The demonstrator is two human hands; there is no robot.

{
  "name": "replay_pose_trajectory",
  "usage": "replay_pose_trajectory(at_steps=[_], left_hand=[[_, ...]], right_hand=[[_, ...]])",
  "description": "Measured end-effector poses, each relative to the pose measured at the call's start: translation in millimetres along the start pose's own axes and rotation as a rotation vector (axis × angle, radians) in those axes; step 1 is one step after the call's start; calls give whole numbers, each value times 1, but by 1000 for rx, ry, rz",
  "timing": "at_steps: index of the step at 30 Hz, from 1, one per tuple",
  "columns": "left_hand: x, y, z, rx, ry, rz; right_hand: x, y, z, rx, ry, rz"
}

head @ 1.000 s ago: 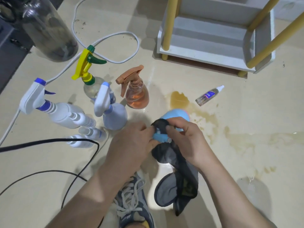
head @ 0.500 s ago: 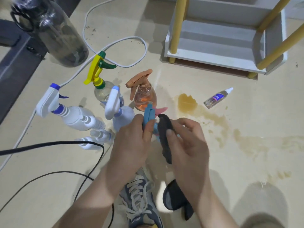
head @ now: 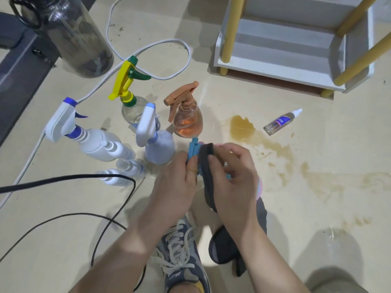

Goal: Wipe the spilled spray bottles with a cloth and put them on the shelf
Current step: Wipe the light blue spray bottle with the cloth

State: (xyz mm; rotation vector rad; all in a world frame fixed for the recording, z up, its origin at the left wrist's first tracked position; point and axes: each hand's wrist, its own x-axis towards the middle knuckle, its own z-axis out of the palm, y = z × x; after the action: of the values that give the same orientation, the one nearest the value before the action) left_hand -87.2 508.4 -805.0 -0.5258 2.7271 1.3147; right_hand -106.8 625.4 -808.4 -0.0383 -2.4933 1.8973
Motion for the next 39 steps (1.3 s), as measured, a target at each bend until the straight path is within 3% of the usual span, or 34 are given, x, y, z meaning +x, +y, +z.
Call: replay_pose_trajectory(at_steps=[5,10,15,16,18,21,24,28,33,39], left_hand=[[-9,-6,-3,-9,-37,26],[-9,-7,-4,-32,-91,46],[-16,-13,0,-74,-116,-67],[-17,-15,1,-59,-116,-73],[-16,-16,1,-51,-107,-79],[-13,-16,0,-95,-80,-117],[-12,-13,1,-128,-4,-128],[-1,-10,-15,-71,205,-52],[5,1,-21,240,177,151],[0,11,-5,339,39,276]], right_hand=[[7,19,0,-277,-192,-126],[22,14,-8,-242,-258,-51],[32,23,-9,-467,-258,56],[34,25,-13,-435,-219,141],[31,23,-21,-150,-109,284],[20,15,-29,251,-41,352],[10,6,-42,366,21,360],[15,2,-71,441,32,502],[32,-7,-68,146,-23,160],[21,-10,8,3,-190,-110]])
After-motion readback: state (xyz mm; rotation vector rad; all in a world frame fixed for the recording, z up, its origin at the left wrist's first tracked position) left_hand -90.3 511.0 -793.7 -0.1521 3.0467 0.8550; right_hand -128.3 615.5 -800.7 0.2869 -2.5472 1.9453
